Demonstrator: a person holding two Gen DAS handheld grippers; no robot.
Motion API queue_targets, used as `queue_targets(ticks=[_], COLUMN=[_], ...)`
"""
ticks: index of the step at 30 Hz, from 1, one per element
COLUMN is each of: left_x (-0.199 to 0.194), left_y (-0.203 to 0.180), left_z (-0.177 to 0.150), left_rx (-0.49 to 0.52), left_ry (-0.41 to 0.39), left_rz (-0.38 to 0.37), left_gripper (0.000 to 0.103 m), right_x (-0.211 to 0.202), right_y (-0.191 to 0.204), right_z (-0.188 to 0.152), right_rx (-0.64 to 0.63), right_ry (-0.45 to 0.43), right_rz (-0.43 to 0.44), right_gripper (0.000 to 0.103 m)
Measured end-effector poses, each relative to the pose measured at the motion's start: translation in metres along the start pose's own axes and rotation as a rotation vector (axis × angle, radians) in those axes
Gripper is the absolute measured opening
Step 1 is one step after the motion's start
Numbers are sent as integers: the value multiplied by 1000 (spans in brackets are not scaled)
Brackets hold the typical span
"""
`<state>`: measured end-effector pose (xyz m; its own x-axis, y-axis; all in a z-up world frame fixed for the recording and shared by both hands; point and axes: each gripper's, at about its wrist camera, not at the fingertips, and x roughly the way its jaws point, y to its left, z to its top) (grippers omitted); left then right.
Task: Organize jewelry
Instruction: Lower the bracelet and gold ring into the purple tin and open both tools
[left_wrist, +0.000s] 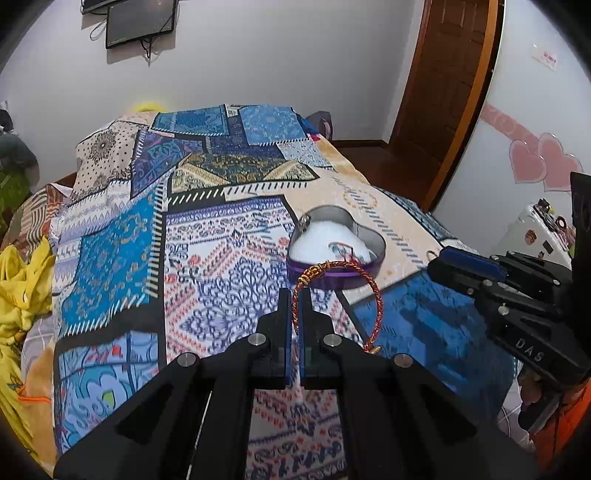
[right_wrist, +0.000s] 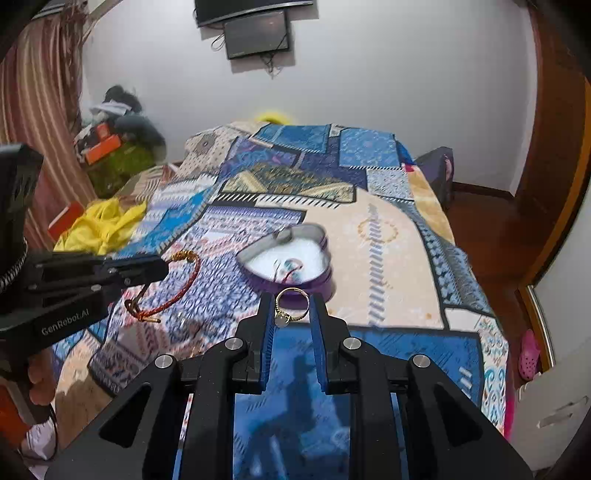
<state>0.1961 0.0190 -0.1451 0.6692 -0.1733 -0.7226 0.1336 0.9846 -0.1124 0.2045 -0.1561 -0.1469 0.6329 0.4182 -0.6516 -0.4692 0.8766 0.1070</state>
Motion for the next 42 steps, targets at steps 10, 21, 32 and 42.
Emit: queue_targets(ticks=[10, 21, 32, 42], left_x=[23, 45, 72, 91], left_y=[7, 8, 0, -6], left_z=[22, 41, 57, 59], left_rx=[-9, 4, 66, 94], left_ry=[-2, -2, 17, 44], left_rz=[4, 3, 7, -17], left_gripper=[1, 1, 1, 1], right_x=[14, 30, 44, 59], right_y=[-14, -16, -21, -19], right_z=[15, 26, 39, 51], right_rx=[18, 4, 10, -24], right_ry=[-19, -17, -16, 14], right_rz=[5, 26, 55, 90], right_gripper=[17, 17, 17, 17])
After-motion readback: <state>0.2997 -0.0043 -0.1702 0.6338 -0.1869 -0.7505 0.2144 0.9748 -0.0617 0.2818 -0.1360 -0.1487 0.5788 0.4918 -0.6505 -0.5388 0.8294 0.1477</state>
